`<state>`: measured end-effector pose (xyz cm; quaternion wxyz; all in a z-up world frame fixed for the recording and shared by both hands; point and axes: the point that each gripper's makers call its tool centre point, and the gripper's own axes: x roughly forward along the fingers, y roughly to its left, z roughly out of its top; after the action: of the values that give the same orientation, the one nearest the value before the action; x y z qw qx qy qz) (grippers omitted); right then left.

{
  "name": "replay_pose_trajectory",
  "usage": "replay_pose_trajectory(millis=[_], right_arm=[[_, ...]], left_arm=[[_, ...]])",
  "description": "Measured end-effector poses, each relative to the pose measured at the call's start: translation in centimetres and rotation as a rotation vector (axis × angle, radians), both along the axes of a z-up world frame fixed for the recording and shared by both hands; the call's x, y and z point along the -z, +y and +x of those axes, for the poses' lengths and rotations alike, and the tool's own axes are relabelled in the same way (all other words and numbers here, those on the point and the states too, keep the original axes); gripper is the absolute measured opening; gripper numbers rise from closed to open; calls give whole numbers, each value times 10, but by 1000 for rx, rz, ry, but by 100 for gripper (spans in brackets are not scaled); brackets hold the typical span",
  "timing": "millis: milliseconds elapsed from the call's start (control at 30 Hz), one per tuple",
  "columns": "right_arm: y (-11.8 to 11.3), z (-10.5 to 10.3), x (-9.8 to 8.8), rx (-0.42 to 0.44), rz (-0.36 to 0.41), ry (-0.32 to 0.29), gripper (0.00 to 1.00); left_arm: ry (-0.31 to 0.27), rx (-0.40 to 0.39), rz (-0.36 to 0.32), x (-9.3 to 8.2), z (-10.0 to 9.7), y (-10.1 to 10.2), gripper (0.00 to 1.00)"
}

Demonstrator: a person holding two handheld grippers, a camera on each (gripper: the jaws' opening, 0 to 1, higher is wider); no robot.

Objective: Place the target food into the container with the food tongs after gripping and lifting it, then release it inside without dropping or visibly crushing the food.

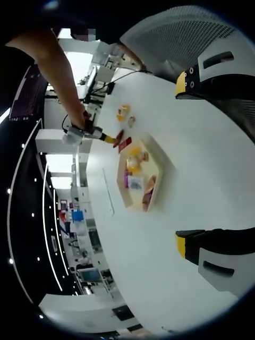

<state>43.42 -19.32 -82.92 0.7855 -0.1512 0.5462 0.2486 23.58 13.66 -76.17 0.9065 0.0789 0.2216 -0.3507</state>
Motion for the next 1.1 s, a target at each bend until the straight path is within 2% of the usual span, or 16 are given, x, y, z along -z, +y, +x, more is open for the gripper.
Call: replay_pose_trajectory(millis=[267, 333, 367, 433, 467, 567, 667, 800, 933, 1100], right_arm=[[-3, -9, 8, -9, -5, 17, 27], [-3, -8, 7, -51, -23, -15, 26], [-1, -11, 7, -60, -22, 2, 26], [-3, -12, 6, -150, -70, -6, 24], [-2, -12, 8, -162, -77, -3, 24], [-2, -10, 10, -145, -79, -7, 23], [-2, -10, 10, -163, -85, -6, 22], [-4, -9, 9, -128, -61, -8, 21], [-2, -10, 10, -148, -79, -25, 21], [-4, -9, 10, -144, -61, -44, 21]], left_arm=[[0, 3, 2, -1, -1, -1, 99], [1, 3, 2, 0, -1, -1, 99], [-1, 2, 2, -1, 0, -1, 99], [1, 2, 2, -1, 0, -1, 99], [0, 2, 3, -1, 0, -1, 99], [2, 2, 3, 0, -1, -1, 99], [1, 1, 3, 0, 0, 0, 99], [1, 0, 5, 0, 0, 0, 99], [4, 2, 9, 2, 0, 0, 99], [8, 6, 15, 3, -1, -1, 99]])
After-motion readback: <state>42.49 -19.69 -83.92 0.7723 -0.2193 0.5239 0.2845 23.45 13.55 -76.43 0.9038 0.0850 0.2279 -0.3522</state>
